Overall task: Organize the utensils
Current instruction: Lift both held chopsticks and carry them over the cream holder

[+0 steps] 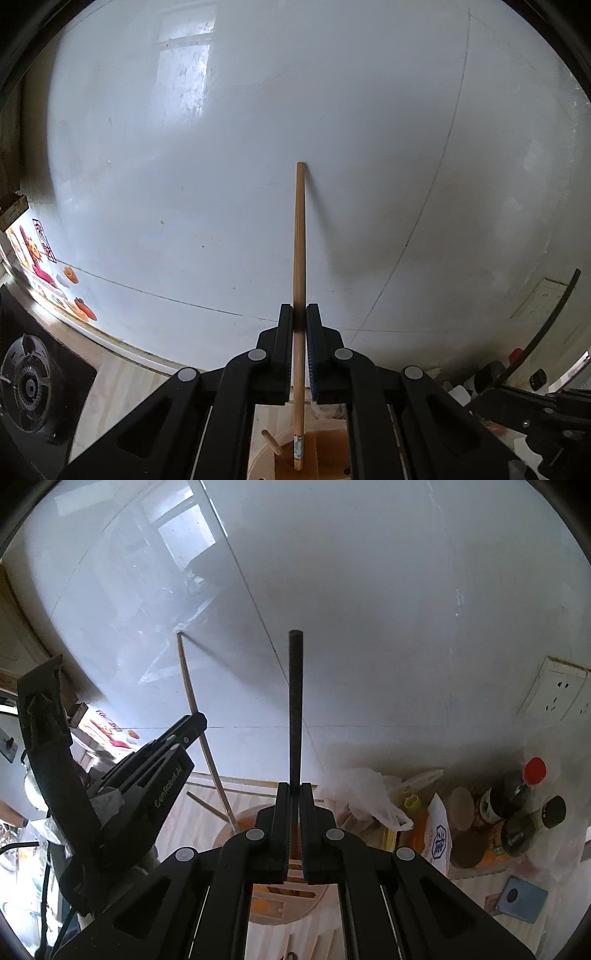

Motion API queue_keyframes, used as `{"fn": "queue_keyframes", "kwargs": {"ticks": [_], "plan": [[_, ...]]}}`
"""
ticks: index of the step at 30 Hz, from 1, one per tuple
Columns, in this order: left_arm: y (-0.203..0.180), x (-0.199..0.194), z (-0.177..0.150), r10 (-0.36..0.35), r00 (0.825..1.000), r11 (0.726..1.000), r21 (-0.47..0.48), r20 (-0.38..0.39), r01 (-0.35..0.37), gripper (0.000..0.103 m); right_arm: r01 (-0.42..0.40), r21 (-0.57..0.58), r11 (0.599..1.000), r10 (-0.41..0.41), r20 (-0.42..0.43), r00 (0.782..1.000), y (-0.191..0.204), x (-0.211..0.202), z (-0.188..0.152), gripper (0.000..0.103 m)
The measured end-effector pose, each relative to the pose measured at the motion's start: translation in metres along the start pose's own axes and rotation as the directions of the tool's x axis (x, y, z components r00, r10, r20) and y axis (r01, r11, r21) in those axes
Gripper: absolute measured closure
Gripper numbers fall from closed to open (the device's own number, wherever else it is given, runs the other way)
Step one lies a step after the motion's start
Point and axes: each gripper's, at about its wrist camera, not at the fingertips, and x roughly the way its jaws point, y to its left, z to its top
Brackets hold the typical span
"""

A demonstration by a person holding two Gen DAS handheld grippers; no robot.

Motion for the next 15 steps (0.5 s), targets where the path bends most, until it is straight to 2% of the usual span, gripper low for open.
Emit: {"fn": "queue_keyframes", "kwargs": {"ticks": [15], "plan": [[0.004,0.008,-0.014,-0.017,0.998,1.0,-0.016,-0.068,0.016,0.099,0.007,0.017,1.0,-0.006,-0.038,0.999,-0.005,0.01,-0.006,0.098]]}}
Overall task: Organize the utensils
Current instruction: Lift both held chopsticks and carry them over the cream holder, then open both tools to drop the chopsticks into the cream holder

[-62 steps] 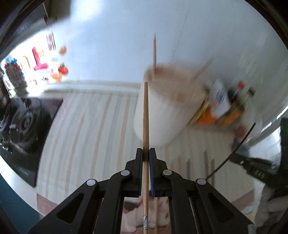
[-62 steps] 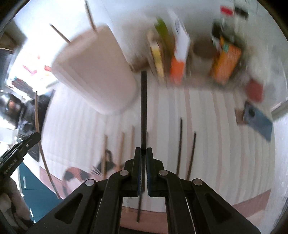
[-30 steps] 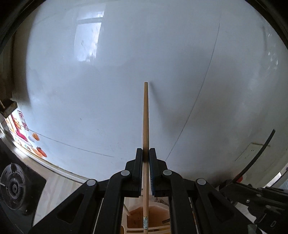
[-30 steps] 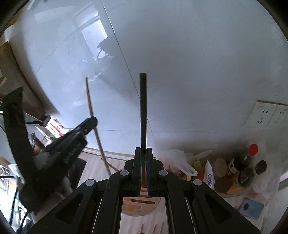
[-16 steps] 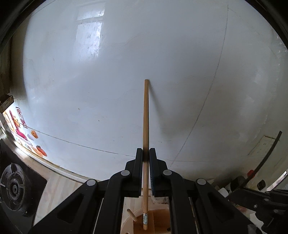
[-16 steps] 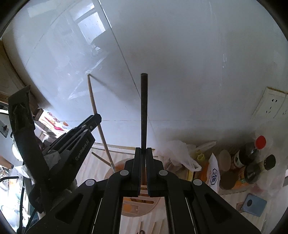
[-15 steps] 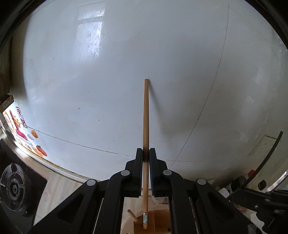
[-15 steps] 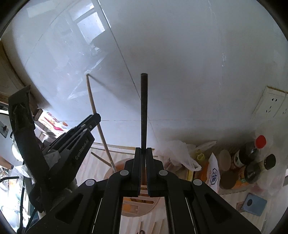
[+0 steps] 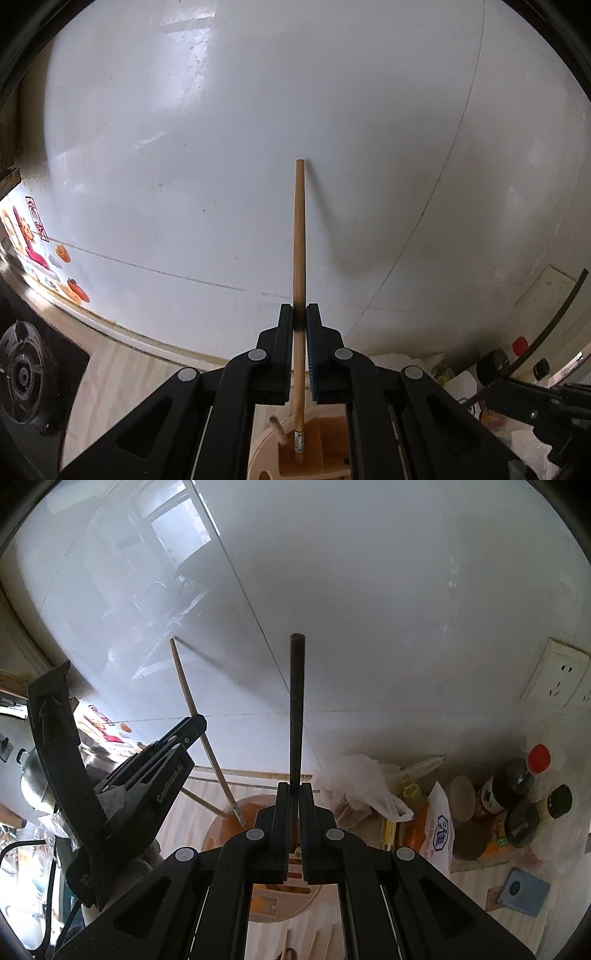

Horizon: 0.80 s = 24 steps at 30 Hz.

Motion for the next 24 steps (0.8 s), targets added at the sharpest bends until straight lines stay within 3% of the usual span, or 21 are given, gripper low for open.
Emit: {"fn": "queue_keyframes", "kwargs": {"ticks": [8,12,13,14,16,18,20,24], "plan": [[0.001,-0.019,-0.009,-0.027,0.995,0.999,0.02,-0.097,0.029,0.097,-0.016,0.005,1.0,0.016,-0.043,0.999,-0.001,0.005,0.001,0.098],[-0.003,-0.046,-0.013,-0.015,0.992,0.999,0.031,-0.126,0.019,0.09,-0.043,0.008,0.999,0.044,-0.089,0.995,0.001,0.012,0.001,0.096],[-0.003,-0.054,-0.014,0.014,0.993,0.999,0.04,-0.118,-0.009,0.075,-0.044,0.009,0.999,0.045,-0.085,0.995,0.001,0.01,0.0,0.091],[-0.002,-0.064,-0.016,0.042,0.994,0.998,0.046,-0.103,-0.037,0.046,-0.04,0.015,0.999,0.041,-0.074,0.996,-0.001,0.005,-0.002,0.08],[0.002,-0.085,-0.023,0.073,0.995,0.997,0.038,-0.069,-0.071,0.015,-0.019,0.01,1.0,0.019,-0.037,0.999,-0.001,-0.008,-0.006,0.061],[0.006,-0.104,-0.034,0.087,0.995,0.996,0.02,-0.039,-0.086,0.013,0.025,-0.008,1.0,-0.025,0.007,1.0,-0.002,-0.025,-0.014,0.05],[0.008,-0.117,-0.052,0.132,0.99,0.991,0.032,-0.039,-0.131,0.0,0.065,-0.024,0.998,-0.063,0.052,0.997,-0.005,-0.043,-0.027,0.034],[0.012,-0.125,-0.085,0.178,0.982,0.983,0.043,-0.065,-0.176,0.0,0.049,0.022,0.999,-0.052,0.13,0.99,-0.027,-0.072,-0.064,0.01]]}}
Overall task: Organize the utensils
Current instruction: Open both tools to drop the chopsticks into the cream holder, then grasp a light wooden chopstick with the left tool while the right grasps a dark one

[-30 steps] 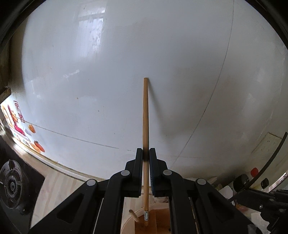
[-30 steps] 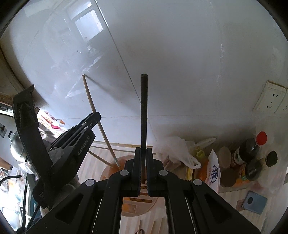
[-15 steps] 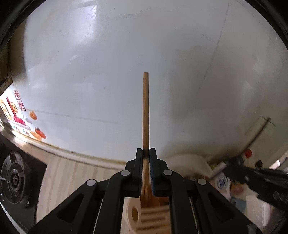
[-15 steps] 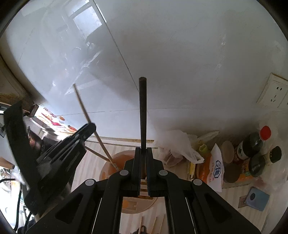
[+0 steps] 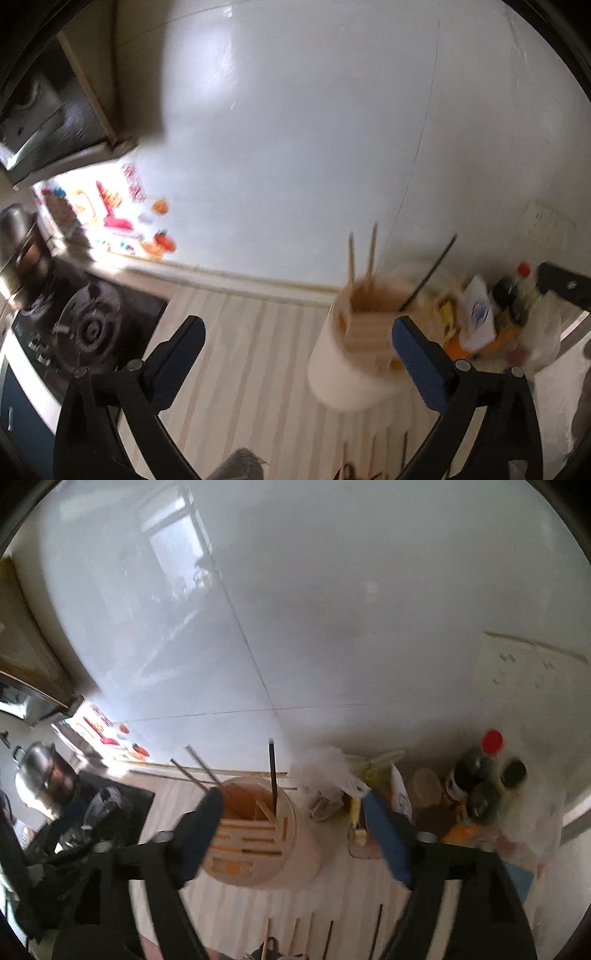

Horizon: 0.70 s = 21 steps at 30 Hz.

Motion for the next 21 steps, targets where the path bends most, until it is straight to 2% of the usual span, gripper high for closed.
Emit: {"fn": "queue_keyframes", "kwargs": {"ticks": [2,5,8,9,11,12,14,16,17,18,21], "plan": [[-0.001,0.001,-0.016,0.007,1.0,1.0,0.006,-0.03,-0.007,0.0,0.025,0.027,0.999,-0.026,0.028,0.999,-0.013,-0.01,-0.019,0.002],[-0.008,0.004,-0.043,0.041,0.996,0.999,0.015,-0.074,-0.04,0.0,0.056,0.051,0.997,-0.057,0.017,0.998,-0.032,-0.013,-0.051,0.003],[-0.013,0.015,-0.075,0.089,0.988,0.996,0.019,-0.123,-0.087,0.0,0.11,0.064,0.992,-0.107,-0.041,0.993,-0.052,-0.005,-0.084,0.004],[-0.015,0.021,-0.086,0.1,0.984,0.995,0.024,-0.145,-0.098,0.0,0.132,0.066,0.989,-0.127,-0.073,0.989,-0.058,0.001,-0.095,0.007],[-0.02,0.036,-0.108,0.12,0.971,0.993,0.039,-0.207,-0.114,0.0,0.156,0.084,0.984,-0.141,-0.16,0.977,-0.074,0.018,-0.12,0.038],[-0.023,0.046,-0.12,0.126,0.963,0.992,0.055,-0.237,-0.116,0.0,0.173,0.096,0.98,-0.151,-0.204,0.967,-0.081,0.028,-0.131,0.043],[-0.028,0.064,-0.142,0.141,0.942,0.989,0.081,-0.303,-0.122,0.003,0.171,0.115,0.978,-0.133,-0.282,0.95,-0.095,0.047,-0.157,0.059],[-0.034,0.084,-0.163,0.133,0.916,0.99,0.097,-0.379,-0.104,0.013,0.17,0.123,0.978,-0.114,-0.364,0.924,-0.102,0.066,-0.18,0.064],[-0.037,0.095,-0.174,0.125,0.897,0.991,0.102,-0.424,-0.09,0.023,0.158,0.123,0.98,-0.098,-0.395,0.913,-0.103,0.075,-0.19,0.068],[-0.041,0.105,-0.185,0.113,0.877,0.992,0.103,-0.466,-0.074,0.027,0.153,0.122,0.981,-0.089,-0.415,0.905,-0.104,0.08,-0.198,0.071],[-0.057,0.129,-0.212,0.094,0.827,0.992,0.124,-0.555,-0.029,0.032,0.144,0.111,0.983,-0.075,-0.475,0.877,-0.102,0.098,-0.223,0.074]]}}
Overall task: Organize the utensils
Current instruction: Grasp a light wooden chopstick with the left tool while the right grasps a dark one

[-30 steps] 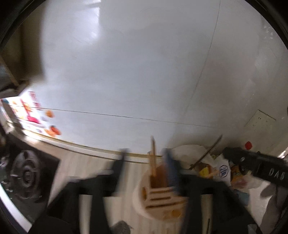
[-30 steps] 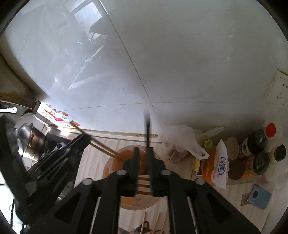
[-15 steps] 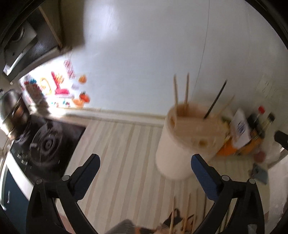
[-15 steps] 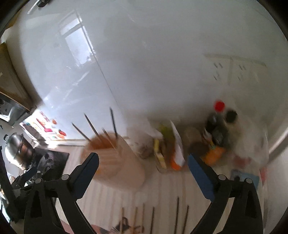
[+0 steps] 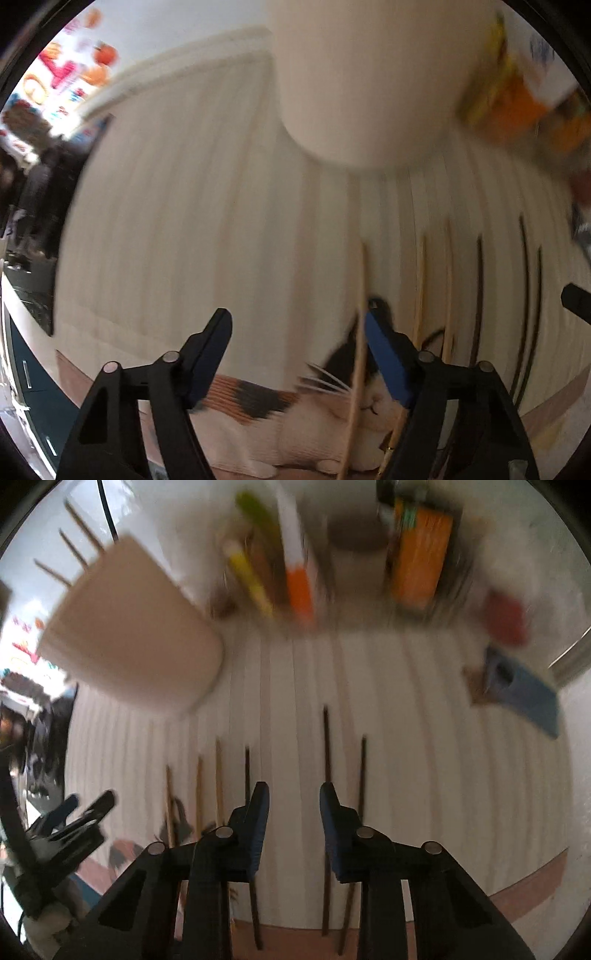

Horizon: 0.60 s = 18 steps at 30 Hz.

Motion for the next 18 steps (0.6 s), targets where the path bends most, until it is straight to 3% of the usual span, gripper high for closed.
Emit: {"fn": "queue_keyframes", "kwargs": {"ticks": [3,6,7,9,10,11,18], "plan": [[-0.017,0.017,-0.004,0.006,0.999,0.998,0.056,-0.032,-0.004,0.032,-0.007,-0.009,1.0,0.007,-0.049,0.999,0.006,0.021,-0.009,0.074],[-0.025,0.02,-0.004,0.029,1.0,0.996,0.08,-0.005,-0.028,0.044,-0.003,-0.015,1.0,0.001,-0.079,0.997,0.015,0.037,-0.012,0.074],[-0.027,0.019,-0.003,0.026,1.0,0.996,0.085,-0.001,-0.026,0.051,-0.003,-0.015,1.0,0.002,-0.087,0.996,0.018,0.042,-0.013,0.074],[-0.029,0.018,-0.004,0.015,1.0,0.996,0.093,0.004,-0.015,0.074,-0.005,-0.017,1.0,0.004,-0.103,0.995,0.023,0.052,-0.013,0.074],[-0.03,0.017,-0.004,0.027,1.0,0.995,0.099,0.005,-0.027,0.092,-0.006,-0.018,1.0,0.004,-0.111,0.994,0.026,0.056,-0.013,0.074],[-0.029,0.018,-0.005,0.037,0.999,0.994,0.102,0.003,-0.037,0.097,-0.007,-0.023,1.0,0.004,-0.119,0.993,0.03,0.061,-0.014,0.074],[0.009,0.019,-0.016,0.059,0.998,0.997,0.04,-0.003,-0.059,0.098,0.019,-0.082,0.996,-0.033,-0.166,0.986,0.052,0.087,-0.026,0.074]]}}
